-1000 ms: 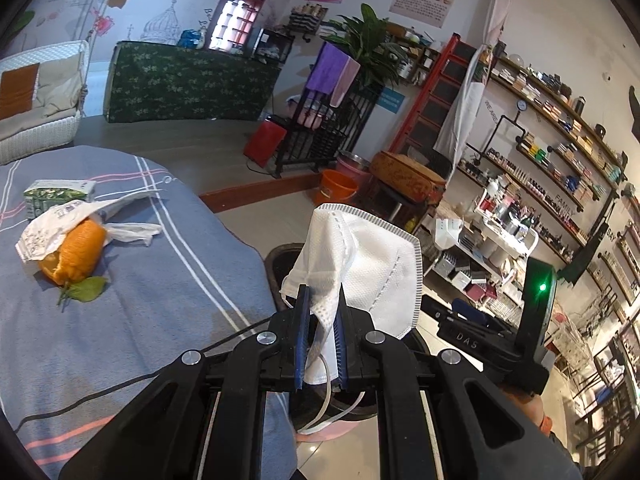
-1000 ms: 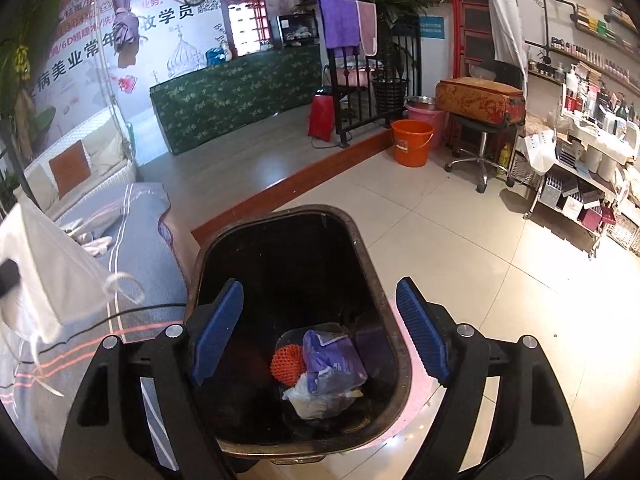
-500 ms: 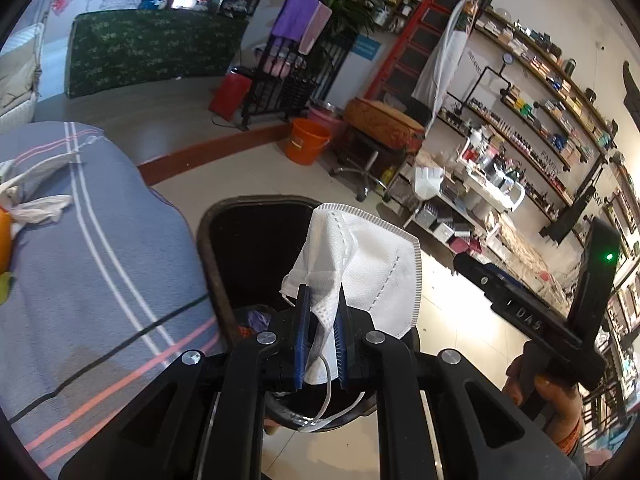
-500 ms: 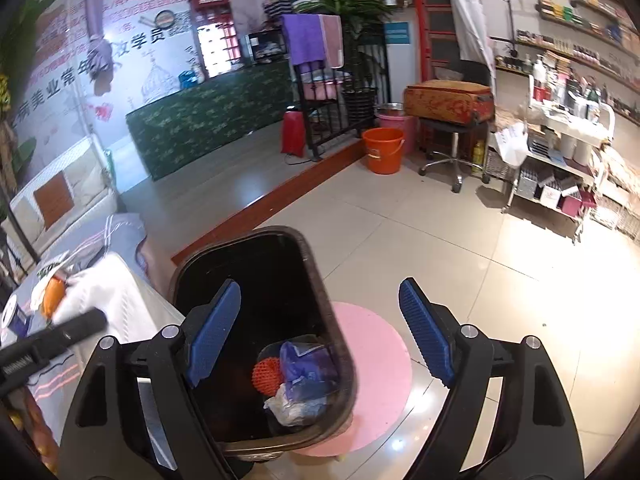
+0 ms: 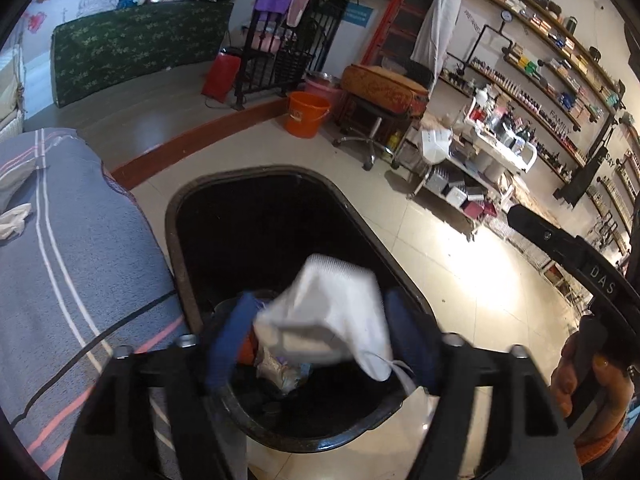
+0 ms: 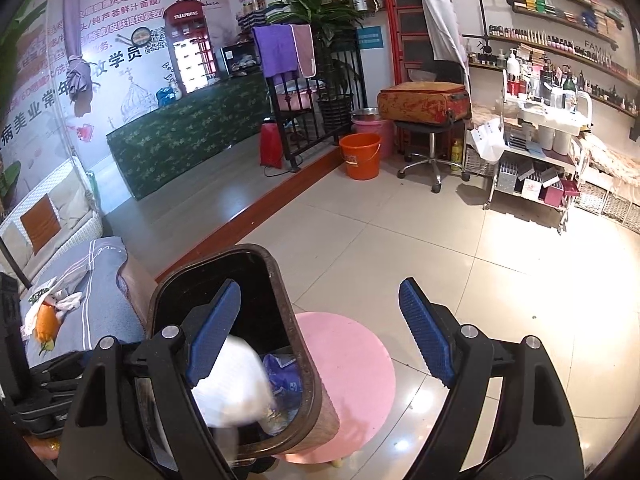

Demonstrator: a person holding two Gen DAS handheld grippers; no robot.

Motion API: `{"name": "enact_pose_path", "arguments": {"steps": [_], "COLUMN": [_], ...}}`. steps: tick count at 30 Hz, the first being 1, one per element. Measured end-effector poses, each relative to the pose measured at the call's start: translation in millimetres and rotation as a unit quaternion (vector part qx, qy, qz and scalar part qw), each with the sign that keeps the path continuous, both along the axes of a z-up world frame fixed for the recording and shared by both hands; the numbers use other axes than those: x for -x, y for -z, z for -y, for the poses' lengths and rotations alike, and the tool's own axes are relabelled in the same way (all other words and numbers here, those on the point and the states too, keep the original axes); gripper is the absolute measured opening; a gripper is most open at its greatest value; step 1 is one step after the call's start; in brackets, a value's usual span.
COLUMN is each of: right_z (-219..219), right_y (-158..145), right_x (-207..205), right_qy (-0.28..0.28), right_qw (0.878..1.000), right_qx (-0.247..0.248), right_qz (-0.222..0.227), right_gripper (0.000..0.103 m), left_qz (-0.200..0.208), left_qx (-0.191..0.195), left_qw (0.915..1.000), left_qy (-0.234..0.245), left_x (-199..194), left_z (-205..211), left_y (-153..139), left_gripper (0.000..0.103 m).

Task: Collect trash
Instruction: 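Lower the white face mask into the bin and open the left tool, then grasp the white cup with the left tool while the right tool grasps the printed paper strip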

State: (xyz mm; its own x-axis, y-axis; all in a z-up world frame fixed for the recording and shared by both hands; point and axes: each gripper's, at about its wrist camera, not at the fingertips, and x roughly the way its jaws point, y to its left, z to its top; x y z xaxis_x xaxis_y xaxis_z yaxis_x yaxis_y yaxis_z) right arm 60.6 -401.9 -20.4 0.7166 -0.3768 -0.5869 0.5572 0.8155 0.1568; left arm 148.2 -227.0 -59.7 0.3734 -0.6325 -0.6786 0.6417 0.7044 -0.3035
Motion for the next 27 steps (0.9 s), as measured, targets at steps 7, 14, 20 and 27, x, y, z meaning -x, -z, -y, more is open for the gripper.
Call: {"name": "enact_pose_path", "arguments": {"steps": [7,14,20,27], "right_z": [-5.0,-29.5,-51.4,-86.0], "right_y": [-0.3,-2.1,-2.4,-2.6], "right_x": [-4.5,-19.3,-31.5,-48.0], "right_qy": [-0.011,-0.044,-0.076,-0.122], "right_qw": [1.000,0.999,0.997,0.992], "right_qx": [-0.012,-0.013,-0.024,-0.024], "right_qz": [0.001,-0.001,-0.001,-0.006], "right_gripper": [0.081,0.085,0.088,0.089], "left_qz": [0.016,0.028,0.046,0.067], "left_qx": [0.014,0.022,0.016,0.020], "left_qw": [0.9995,0.9971,0.9938,0.9873], "left_qy": [-0.025,-0.067,-0.100,-0.143], "left_x": [11.4,22.2,26.4,31.7], "left_z": [-24.3,-58.5,-83.6,-119.9], "left_y": [-11.0,-20.6,-34.6,-46.0], "left_gripper": [0.091,0.094,0.095,0.097]}}
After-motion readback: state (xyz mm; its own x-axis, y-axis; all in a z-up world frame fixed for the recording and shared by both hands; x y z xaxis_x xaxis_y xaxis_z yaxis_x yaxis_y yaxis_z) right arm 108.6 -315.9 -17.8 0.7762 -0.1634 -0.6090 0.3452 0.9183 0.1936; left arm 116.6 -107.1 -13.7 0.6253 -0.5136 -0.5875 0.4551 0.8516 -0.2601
